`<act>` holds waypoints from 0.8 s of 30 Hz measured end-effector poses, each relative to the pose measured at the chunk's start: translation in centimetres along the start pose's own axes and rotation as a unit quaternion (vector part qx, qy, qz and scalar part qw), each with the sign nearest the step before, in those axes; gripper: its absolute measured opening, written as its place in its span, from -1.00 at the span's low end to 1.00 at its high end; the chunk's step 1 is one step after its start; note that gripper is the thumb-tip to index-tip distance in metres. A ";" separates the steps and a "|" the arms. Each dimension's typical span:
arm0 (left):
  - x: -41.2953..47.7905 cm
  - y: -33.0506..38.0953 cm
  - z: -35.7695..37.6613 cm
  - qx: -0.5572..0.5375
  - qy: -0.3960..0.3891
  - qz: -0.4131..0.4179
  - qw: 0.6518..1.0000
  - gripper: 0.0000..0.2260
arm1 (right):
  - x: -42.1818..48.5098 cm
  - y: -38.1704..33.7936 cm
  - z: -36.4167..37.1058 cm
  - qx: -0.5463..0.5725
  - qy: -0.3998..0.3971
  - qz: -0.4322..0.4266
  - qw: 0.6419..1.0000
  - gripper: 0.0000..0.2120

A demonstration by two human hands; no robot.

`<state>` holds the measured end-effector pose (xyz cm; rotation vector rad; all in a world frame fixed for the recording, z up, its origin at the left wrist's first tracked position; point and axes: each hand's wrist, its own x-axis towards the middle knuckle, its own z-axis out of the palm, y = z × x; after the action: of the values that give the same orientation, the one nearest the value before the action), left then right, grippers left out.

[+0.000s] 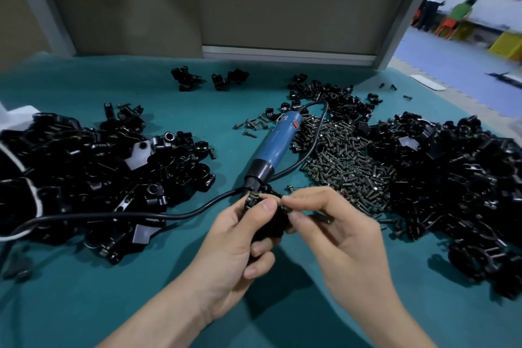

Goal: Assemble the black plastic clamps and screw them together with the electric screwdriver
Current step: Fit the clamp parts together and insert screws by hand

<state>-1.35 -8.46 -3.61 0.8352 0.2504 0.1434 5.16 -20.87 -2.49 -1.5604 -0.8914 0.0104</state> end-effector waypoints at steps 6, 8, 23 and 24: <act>0.2 -0.3 -0.4 0.036 0.009 0.004 0.999 -0.61 | 1.6 -1.5 -1.9 -0.047 -0.092 0.063 0.993 -0.68; 0.2 -0.4 -0.4 0.046 0.005 0.014 0.999 -0.75 | 2.2 -2.1 -2.2 -0.073 -0.115 0.084 0.987 -0.70; 1.6 0.7 -1.7 0.134 0.011 0.137 0.981 -0.94 | 9.3 -3.0 -3.3 -0.220 -0.158 0.170 0.948 -0.67; 1.8 1.1 -1.9 0.149 0.027 0.160 0.975 -0.93 | 10.8 -1.8 -2.8 -0.251 -0.114 0.188 0.943 -0.61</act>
<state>-0.16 -6.00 -4.31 1.1686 0.1878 0.4392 13.13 -17.65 4.87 -2.2275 -0.7964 0.2600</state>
